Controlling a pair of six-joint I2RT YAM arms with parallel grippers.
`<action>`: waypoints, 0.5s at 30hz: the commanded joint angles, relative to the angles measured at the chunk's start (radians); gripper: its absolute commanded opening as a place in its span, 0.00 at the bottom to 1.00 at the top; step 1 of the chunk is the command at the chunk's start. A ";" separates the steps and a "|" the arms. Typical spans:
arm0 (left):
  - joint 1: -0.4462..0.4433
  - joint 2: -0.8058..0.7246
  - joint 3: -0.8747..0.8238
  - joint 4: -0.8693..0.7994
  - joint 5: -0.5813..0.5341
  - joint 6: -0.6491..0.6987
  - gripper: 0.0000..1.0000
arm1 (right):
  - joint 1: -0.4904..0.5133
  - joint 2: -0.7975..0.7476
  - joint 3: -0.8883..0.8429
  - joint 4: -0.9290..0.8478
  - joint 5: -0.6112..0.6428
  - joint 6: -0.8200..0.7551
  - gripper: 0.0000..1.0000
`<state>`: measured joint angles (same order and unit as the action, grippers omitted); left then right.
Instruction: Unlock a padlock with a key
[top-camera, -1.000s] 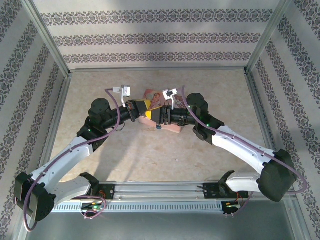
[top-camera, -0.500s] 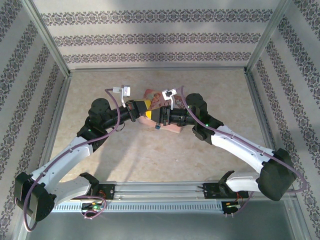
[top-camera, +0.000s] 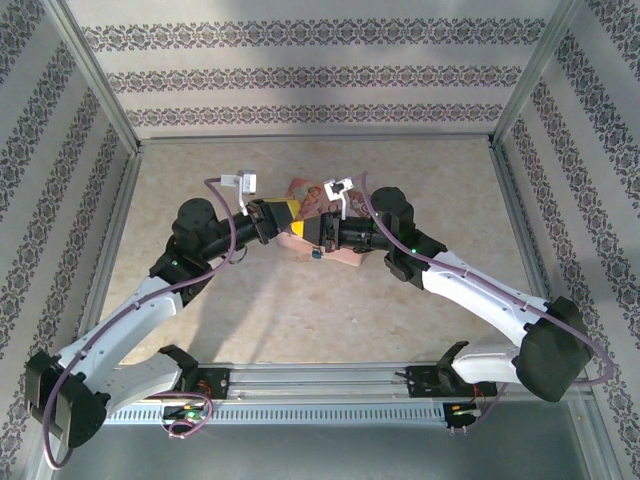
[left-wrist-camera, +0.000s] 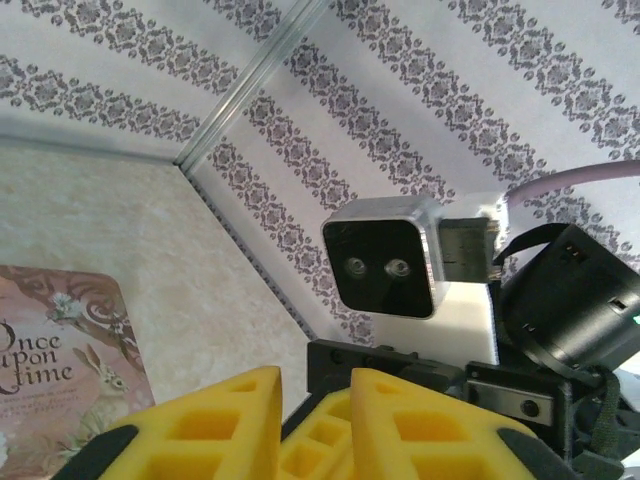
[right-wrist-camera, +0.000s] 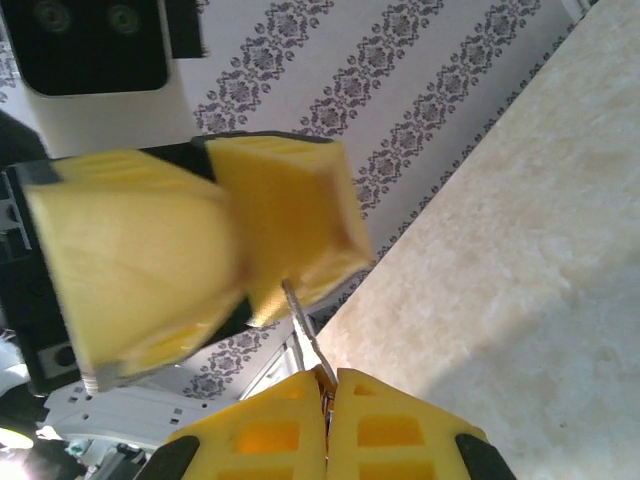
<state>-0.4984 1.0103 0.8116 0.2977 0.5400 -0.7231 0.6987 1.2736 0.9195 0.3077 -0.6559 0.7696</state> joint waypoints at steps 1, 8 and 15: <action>-0.014 -0.060 0.005 -0.059 -0.051 0.054 0.38 | 0.007 -0.037 -0.027 -0.030 0.042 -0.047 0.00; -0.012 -0.174 -0.025 -0.222 -0.222 0.157 0.74 | -0.014 -0.068 -0.068 -0.166 0.117 -0.124 0.00; -0.012 -0.267 -0.083 -0.388 -0.383 0.258 0.91 | -0.082 -0.086 -0.102 -0.332 0.196 -0.204 0.00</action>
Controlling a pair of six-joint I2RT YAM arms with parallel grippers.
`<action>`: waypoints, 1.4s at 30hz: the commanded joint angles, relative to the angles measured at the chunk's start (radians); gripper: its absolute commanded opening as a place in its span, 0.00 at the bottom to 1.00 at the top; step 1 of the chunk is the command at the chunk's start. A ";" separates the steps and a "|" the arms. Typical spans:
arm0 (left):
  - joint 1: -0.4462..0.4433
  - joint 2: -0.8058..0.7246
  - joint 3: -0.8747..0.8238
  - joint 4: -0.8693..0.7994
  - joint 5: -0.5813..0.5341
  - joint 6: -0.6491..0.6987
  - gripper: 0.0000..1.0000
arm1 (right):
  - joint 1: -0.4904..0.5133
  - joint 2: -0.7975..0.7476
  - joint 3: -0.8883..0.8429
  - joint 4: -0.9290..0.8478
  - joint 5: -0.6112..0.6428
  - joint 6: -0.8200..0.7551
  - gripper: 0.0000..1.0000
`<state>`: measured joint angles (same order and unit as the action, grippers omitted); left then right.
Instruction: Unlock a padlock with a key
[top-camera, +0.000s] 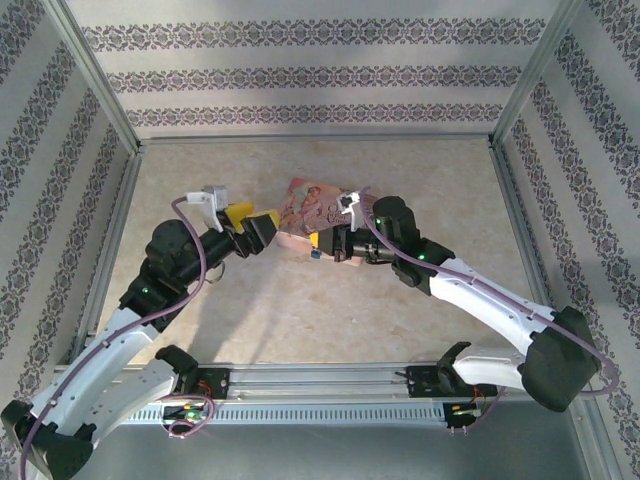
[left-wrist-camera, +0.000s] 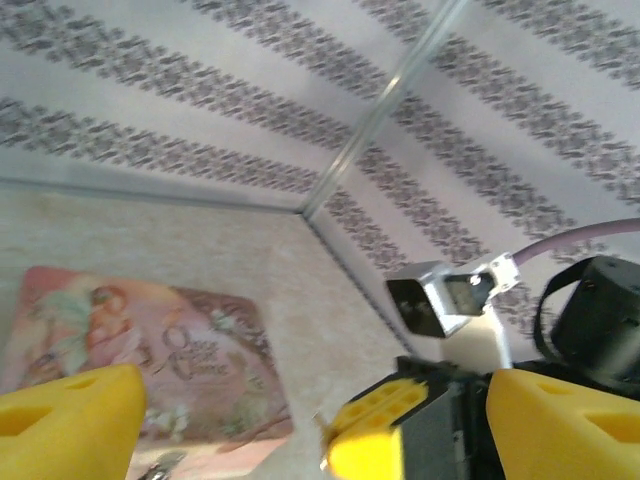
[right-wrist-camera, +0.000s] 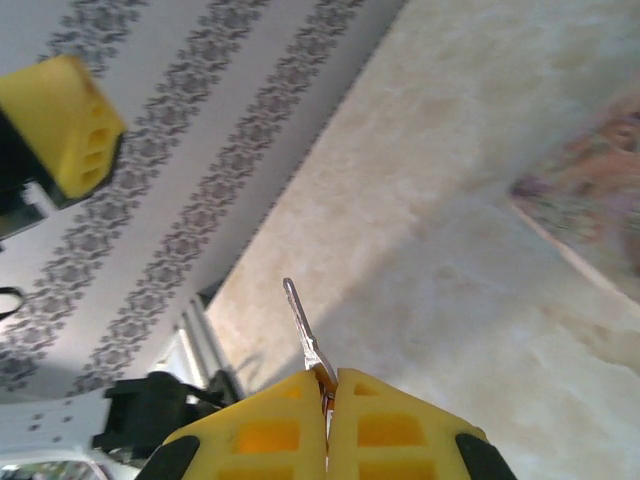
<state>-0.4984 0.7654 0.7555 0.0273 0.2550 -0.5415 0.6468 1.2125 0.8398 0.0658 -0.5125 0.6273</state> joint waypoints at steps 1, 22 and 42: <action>-0.012 -0.023 -0.033 -0.132 -0.104 0.081 0.92 | -0.044 -0.024 -0.028 -0.101 0.052 -0.067 0.00; -0.012 0.225 -0.244 0.054 0.019 -0.033 1.00 | -0.243 0.247 0.032 -0.079 -0.054 -0.124 0.00; -0.012 0.411 -0.261 0.205 0.062 -0.048 0.98 | -0.234 0.404 0.000 -0.004 -0.067 -0.113 0.00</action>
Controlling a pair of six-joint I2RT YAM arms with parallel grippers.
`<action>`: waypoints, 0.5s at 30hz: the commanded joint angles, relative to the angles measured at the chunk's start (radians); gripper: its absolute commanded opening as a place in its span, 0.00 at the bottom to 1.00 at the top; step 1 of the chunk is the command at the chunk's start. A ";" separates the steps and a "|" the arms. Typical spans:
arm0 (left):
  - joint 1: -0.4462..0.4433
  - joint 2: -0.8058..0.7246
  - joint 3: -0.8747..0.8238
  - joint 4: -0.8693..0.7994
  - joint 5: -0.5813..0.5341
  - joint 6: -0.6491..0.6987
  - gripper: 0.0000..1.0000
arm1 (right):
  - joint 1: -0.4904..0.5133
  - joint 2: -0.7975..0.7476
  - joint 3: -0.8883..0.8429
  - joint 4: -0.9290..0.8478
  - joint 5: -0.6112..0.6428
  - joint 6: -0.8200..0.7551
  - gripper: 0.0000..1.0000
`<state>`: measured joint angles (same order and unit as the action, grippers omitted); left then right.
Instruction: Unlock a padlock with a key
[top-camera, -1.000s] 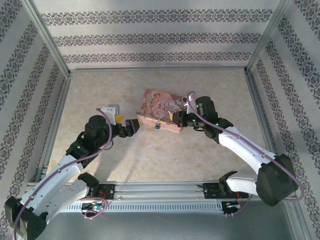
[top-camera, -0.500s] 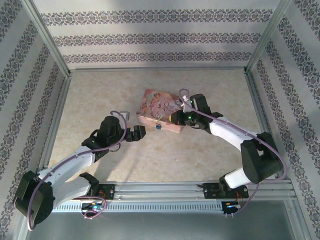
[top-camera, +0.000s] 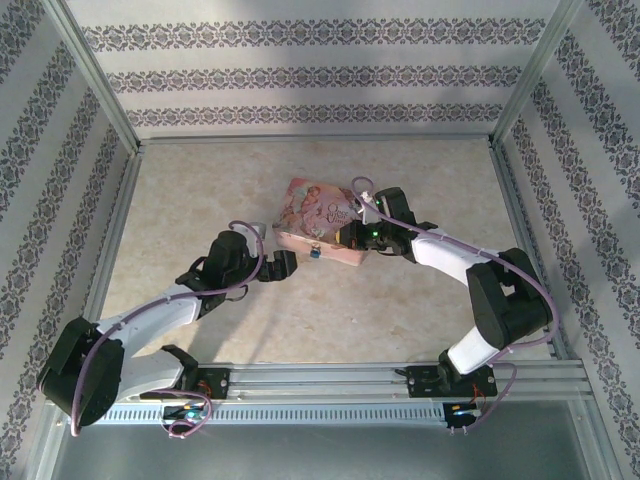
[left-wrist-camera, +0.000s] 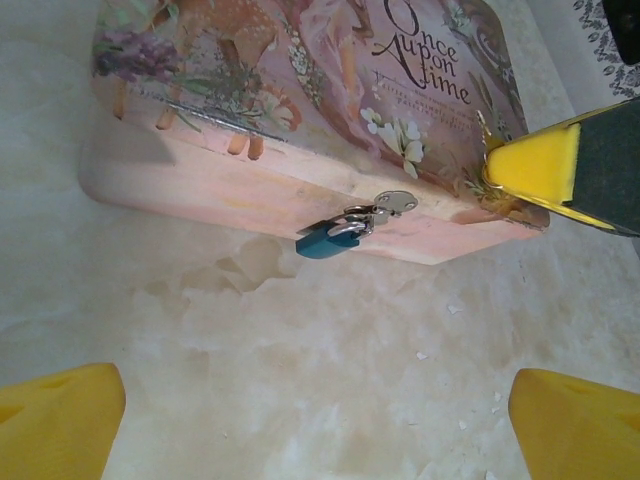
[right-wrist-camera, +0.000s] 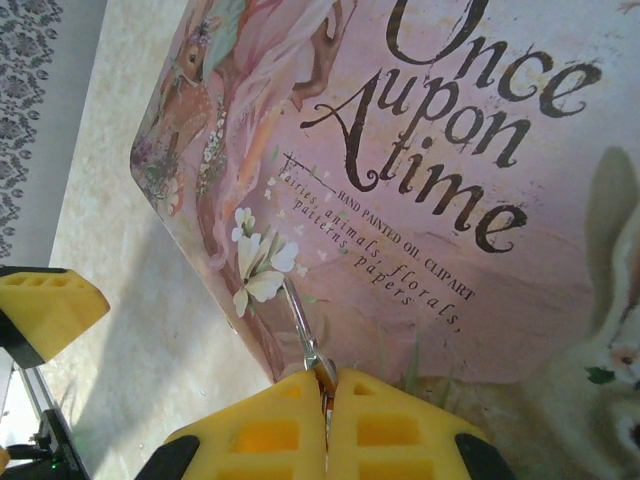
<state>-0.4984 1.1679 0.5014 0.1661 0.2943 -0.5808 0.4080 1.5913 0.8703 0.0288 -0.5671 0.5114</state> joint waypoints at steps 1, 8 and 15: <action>-0.012 0.016 -0.007 0.073 0.025 -0.007 0.98 | 0.011 0.027 -0.037 0.037 -0.013 0.005 0.00; -0.009 0.103 0.002 0.129 0.065 -0.014 0.95 | 0.066 0.048 -0.058 0.080 -0.014 0.042 0.00; 0.010 0.205 0.030 0.181 0.104 -0.003 0.88 | 0.089 0.047 -0.056 0.092 0.001 0.056 0.00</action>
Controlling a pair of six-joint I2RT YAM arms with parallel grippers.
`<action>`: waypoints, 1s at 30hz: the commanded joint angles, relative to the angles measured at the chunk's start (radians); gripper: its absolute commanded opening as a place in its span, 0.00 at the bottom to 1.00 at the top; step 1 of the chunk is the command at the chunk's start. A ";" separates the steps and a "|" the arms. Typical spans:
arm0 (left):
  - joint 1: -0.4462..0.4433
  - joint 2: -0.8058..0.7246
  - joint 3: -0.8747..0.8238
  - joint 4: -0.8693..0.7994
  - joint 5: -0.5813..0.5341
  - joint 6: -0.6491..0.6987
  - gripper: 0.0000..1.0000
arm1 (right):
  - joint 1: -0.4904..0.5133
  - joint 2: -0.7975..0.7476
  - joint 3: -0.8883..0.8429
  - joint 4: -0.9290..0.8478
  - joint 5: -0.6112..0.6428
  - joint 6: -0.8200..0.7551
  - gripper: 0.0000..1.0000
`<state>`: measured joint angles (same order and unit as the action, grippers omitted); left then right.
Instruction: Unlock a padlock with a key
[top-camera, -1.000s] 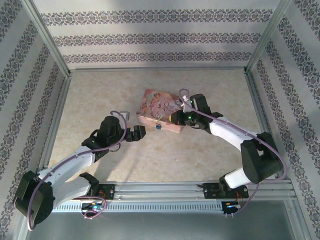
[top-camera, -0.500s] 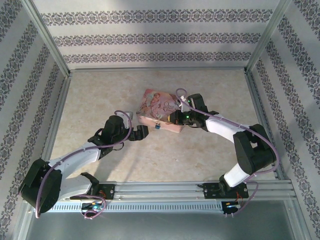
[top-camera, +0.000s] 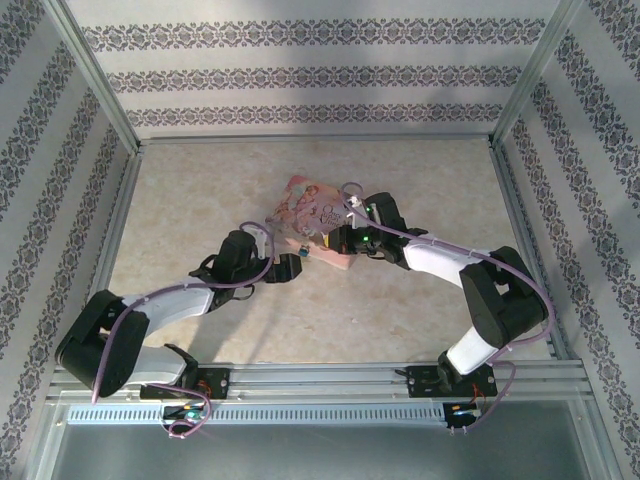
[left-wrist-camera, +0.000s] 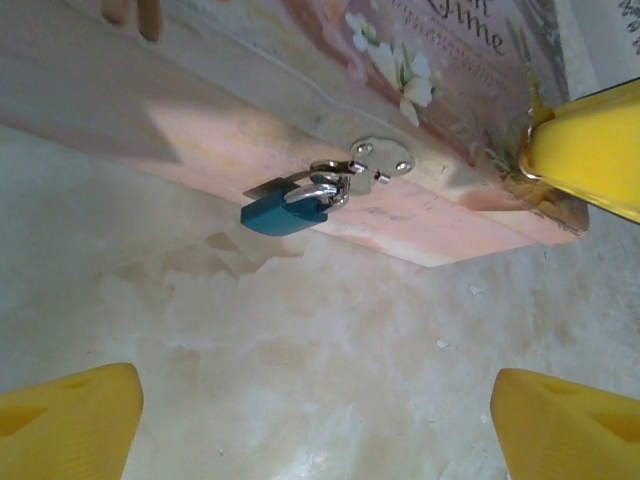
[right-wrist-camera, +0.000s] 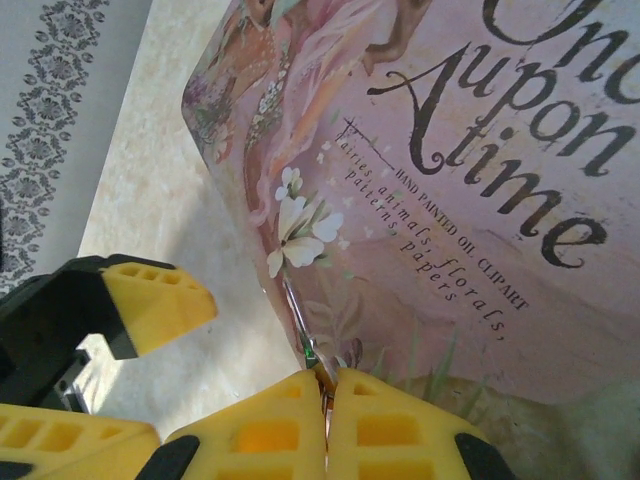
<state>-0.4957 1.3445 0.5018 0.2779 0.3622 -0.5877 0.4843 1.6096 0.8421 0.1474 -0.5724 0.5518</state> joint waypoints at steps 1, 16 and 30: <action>0.013 0.045 0.034 0.074 0.044 0.006 0.87 | 0.013 0.029 -0.028 -0.027 0.007 0.016 0.00; 0.042 0.272 0.150 0.172 0.144 0.088 0.79 | 0.011 0.014 -0.043 -0.026 0.019 0.017 0.00; 0.041 0.392 0.230 0.176 0.175 0.178 0.66 | 0.010 0.016 -0.038 -0.039 0.019 0.013 0.00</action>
<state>-0.4625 1.7168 0.7021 0.4137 0.5152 -0.4534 0.4870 1.6100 0.8310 0.1699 -0.5701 0.5545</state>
